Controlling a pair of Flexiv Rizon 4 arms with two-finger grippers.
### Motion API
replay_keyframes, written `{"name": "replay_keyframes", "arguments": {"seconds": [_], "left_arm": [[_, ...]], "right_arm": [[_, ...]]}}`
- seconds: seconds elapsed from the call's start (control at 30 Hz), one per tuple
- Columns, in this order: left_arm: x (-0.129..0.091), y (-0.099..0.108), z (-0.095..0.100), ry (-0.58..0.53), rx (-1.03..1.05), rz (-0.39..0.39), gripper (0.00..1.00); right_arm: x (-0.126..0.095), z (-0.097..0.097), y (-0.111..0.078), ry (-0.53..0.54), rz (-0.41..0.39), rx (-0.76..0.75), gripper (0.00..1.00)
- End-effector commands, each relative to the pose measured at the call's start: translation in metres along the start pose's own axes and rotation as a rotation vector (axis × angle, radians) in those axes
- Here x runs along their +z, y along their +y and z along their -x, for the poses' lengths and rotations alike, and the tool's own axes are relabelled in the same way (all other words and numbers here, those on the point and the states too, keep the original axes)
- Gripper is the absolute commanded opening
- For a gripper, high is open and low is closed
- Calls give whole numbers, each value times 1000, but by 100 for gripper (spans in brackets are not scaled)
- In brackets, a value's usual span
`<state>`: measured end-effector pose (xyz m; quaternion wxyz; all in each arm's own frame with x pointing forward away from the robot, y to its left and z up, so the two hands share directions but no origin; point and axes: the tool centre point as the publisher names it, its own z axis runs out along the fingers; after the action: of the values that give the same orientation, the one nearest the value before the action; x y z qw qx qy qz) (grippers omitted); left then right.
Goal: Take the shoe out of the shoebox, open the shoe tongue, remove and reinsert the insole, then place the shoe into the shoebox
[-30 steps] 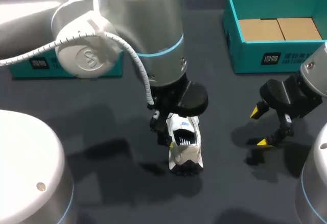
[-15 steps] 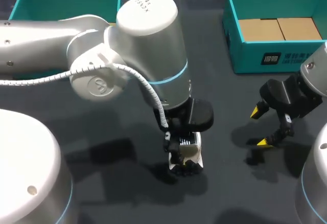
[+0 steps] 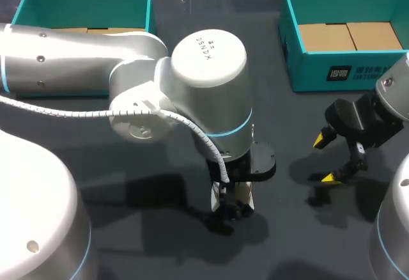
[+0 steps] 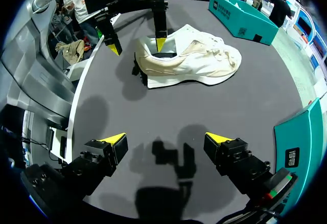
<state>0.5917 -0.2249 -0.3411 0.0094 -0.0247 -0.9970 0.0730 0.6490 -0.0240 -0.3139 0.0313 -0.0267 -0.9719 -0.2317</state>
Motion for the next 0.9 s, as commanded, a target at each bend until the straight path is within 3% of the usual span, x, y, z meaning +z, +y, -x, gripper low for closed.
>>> {"name": "replay_keyframes", "arguments": {"seconds": [0.03,0.2,0.47,0.73,0.9], "left_arm": [[18,-11,0,-4,-23,19,100],[29,-10,1,-6,-60,30,100],[37,-5,6,-17,-111,29,90],[44,-1,5,-16,-141,32,75],[46,3,2,-11,-152,33,57]], "right_arm": [[0,-1,0,-2,-1,0,100],[0,-1,0,-2,-1,0,100],[0,-1,0,-2,-1,0,100],[0,-1,0,-2,-1,0,100],[0,-1,0,-2,-1,0,100]]}}
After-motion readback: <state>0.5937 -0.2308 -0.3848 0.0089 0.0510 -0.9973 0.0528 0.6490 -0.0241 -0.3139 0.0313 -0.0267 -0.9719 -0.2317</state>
